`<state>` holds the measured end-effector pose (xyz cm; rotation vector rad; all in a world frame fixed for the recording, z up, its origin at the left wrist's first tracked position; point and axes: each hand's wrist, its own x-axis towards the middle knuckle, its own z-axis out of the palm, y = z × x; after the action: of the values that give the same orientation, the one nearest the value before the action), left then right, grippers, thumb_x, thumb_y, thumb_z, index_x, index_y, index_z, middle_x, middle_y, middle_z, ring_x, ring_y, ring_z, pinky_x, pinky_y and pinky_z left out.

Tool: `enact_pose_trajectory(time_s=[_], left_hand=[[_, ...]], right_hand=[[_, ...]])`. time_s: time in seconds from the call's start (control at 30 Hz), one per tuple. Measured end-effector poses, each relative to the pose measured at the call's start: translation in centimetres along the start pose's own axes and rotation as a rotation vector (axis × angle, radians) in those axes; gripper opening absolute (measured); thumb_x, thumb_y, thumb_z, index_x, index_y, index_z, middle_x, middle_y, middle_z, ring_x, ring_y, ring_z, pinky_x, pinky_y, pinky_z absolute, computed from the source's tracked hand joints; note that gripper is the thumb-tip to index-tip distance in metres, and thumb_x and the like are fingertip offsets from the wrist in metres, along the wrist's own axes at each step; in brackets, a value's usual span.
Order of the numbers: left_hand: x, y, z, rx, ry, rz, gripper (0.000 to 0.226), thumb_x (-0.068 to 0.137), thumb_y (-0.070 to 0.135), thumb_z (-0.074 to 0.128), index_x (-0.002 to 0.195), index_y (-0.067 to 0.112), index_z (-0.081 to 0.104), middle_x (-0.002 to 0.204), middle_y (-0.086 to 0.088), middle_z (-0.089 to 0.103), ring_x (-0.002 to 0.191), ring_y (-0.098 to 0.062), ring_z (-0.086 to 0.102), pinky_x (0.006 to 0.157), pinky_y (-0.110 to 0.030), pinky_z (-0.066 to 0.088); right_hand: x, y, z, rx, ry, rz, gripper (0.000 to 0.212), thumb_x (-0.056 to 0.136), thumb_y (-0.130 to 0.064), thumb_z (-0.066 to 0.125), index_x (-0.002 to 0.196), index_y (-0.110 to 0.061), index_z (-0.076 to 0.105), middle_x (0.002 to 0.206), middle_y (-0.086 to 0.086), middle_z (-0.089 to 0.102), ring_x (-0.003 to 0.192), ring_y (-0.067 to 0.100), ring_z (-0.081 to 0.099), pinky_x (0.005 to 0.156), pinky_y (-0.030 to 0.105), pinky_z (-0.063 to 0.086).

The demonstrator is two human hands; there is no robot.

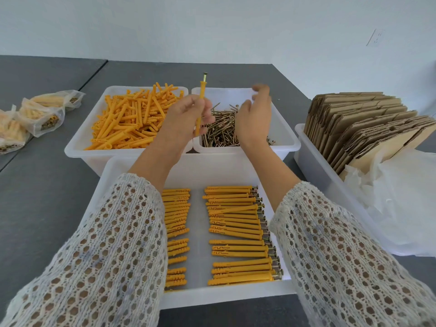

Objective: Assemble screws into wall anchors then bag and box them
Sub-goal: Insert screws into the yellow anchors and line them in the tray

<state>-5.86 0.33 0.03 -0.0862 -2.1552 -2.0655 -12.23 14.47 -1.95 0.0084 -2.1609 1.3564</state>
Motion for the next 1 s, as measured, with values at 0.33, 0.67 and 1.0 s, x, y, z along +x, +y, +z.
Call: enact_pose_trajectory(time_s=[0.33, 0.67, 1.0], left_hand=[[-2.6, 1.8, 3.1, 0.733, -0.859, -0.207, 0.015, 0.098, 0.032, 0.060, 0.093, 0.027, 0.073, 0.085, 0.011, 0.068, 0.074, 0.000, 0.068, 0.061, -0.016, 0.050], [-5.8, -0.5, 8.0, 1.450, -0.843, -0.079, 0.025, 0.092, 0.033, 0.070, 0.094, 0.010, 0.061, 0.094, -0.001, 0.061, 0.103, -0.026, 0.062, 0.088, -0.038, 0.053], [-6.0, -2.3, 8.5, 1.586, -0.727, 0.031, 0.024, 0.096, 0.032, 0.063, 0.090, 0.017, 0.046, 0.076, 0.002, 0.040, 0.080, -0.021, 0.049, 0.064, -0.031, 0.036]], right_hand=[[1.7, 1.7, 0.0, 0.143, -0.110, 0.436, 0.011, 0.097, -0.011, 0.036, 0.097, -0.013, 0.047, 0.106, 0.016, 0.065, 0.090, 0.028, 0.064, 0.080, 0.044, 0.057], [2.2, 2.4, 0.0, 0.150, -0.163, 0.466, 0.019, 0.096, -0.007, 0.037, 0.101, -0.006, 0.056, 0.088, 0.009, 0.059, 0.071, 0.020, 0.055, 0.062, 0.033, 0.051], [1.9, 2.4, 0.4, 0.013, -0.287, 0.358, 0.015, 0.094, -0.010, 0.040, 0.093, -0.007, 0.054, 0.088, 0.010, 0.060, 0.074, 0.022, 0.055, 0.067, 0.037, 0.050]])
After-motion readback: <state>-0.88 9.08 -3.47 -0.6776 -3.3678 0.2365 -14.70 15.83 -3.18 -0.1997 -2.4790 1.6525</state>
